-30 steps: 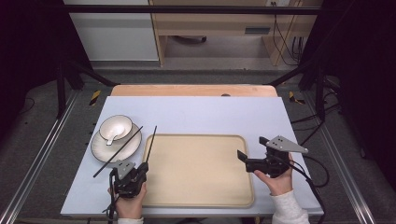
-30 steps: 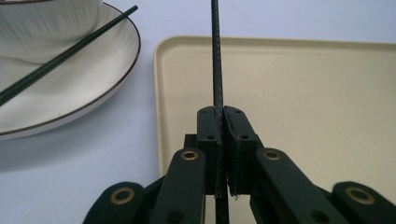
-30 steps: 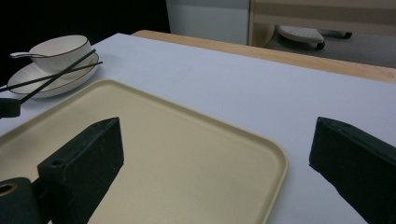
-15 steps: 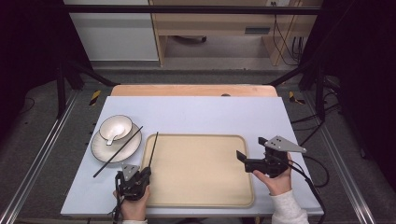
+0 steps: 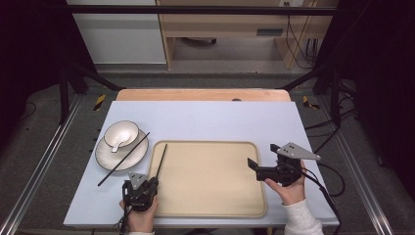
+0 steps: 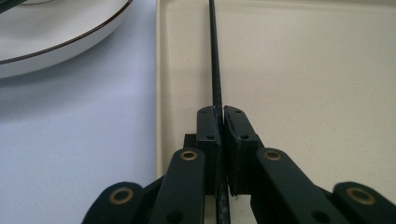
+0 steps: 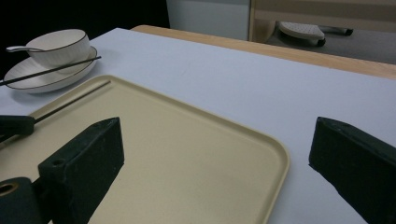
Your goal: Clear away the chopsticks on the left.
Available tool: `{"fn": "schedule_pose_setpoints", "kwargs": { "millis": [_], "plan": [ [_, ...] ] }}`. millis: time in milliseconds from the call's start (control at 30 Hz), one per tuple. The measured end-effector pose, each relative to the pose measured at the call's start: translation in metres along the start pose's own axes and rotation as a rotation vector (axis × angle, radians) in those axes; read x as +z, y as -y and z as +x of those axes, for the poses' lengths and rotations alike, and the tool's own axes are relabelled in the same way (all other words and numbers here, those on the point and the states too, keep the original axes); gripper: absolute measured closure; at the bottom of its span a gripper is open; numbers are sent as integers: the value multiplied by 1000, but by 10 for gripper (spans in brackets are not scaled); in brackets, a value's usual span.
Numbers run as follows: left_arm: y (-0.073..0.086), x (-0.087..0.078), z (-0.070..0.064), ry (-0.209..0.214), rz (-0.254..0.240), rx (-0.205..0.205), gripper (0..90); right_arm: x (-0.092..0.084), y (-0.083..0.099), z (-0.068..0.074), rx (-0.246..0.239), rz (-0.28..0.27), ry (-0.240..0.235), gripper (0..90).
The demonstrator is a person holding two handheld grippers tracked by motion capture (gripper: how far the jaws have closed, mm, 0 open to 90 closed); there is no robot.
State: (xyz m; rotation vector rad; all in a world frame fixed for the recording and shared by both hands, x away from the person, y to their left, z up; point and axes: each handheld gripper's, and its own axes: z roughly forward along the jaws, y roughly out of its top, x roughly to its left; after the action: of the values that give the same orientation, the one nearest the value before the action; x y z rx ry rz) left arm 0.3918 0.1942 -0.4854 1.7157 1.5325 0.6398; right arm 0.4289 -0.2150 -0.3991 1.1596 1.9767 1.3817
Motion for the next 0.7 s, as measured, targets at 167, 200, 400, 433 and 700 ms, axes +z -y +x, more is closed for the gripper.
{"fn": "schedule_pose_setpoints", "kwargs": {
  "millis": [167, 200, 400, 433, 700],
  "plan": [
    [-2, 0, 0, 4, 3, 10, 831, -1, 0, -1, -5, -3, 2, 35],
    [-2, 0, 0, 4, 3, 10, 825, -1, 0, -1, -5, -3, 2, 35],
    [-10, -9, 0, 20, -26, 25, 778, -3, -1, -1, -5, -9, 4, 35],
    [-13, -10, 0, 25, -32, 32, 768, -3, -1, -2, -6, -10, 3, 35],
    [-40, -24, 11, 67, -97, 71, 653, -4, -2, -2, 0, -9, 6, 35]
  ]
}}
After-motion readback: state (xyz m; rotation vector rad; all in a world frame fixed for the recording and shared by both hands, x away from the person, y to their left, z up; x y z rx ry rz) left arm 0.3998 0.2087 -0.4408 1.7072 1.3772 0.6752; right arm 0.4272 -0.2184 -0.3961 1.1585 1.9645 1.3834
